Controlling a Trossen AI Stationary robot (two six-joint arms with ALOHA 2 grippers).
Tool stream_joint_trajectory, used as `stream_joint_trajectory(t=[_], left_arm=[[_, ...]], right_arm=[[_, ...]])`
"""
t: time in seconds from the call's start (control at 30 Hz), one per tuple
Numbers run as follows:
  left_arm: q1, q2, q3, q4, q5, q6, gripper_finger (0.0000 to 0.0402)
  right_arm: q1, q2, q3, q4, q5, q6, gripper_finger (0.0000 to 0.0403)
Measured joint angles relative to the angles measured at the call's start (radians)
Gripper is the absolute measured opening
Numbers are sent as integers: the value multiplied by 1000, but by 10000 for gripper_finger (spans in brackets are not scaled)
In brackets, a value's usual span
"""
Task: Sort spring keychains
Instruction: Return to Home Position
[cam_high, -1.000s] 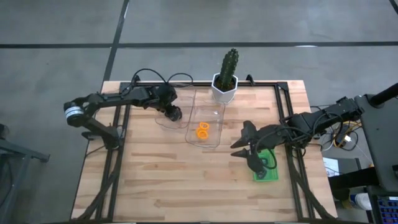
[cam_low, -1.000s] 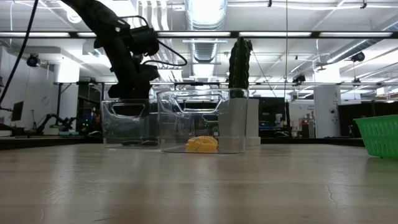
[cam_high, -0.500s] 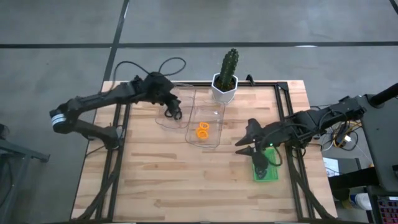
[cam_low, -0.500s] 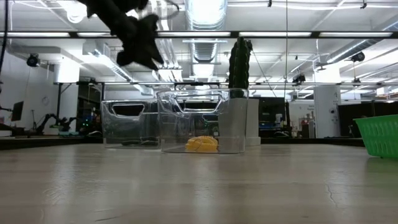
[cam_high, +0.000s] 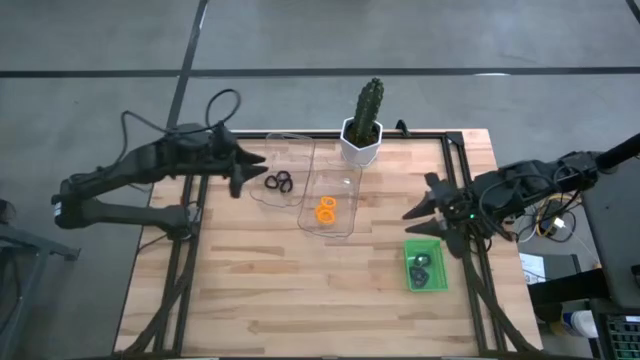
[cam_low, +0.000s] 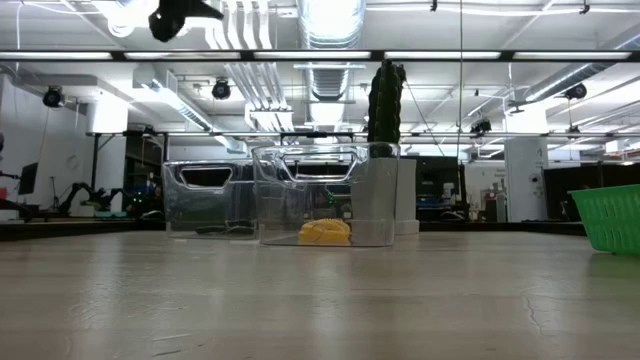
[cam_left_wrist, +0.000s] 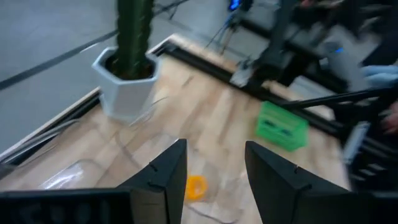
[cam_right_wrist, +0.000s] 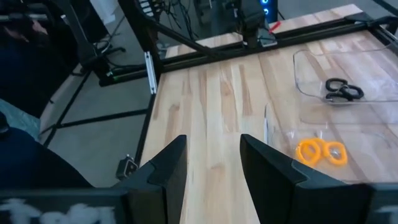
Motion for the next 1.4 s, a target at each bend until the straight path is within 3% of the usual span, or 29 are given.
stream_joint_trajectory(t=[0.33,0.63,0.8,0.93,1.1,1.4], left_arm=[[-132,-161,0,0,5,-82,153],[-147,-249,0,-2,6,-176,153],[-147,-284,-5,-9,158,-29,153],[-148,-324,-41,16,311,17,153],[-147,-382,-136,76,321,10,153],[-147,-534,-390,363,339,-36,153]], right_arm=[[0,-58,0,-121,0,1,144],[0,-70,-3,-153,-26,3,144],[0,-111,-40,-135,-48,12,144],[0,-174,-127,-37,-49,14,144],[0,-265,-286,145,-83,11,144],[0,-418,-551,440,-116,43,144]])
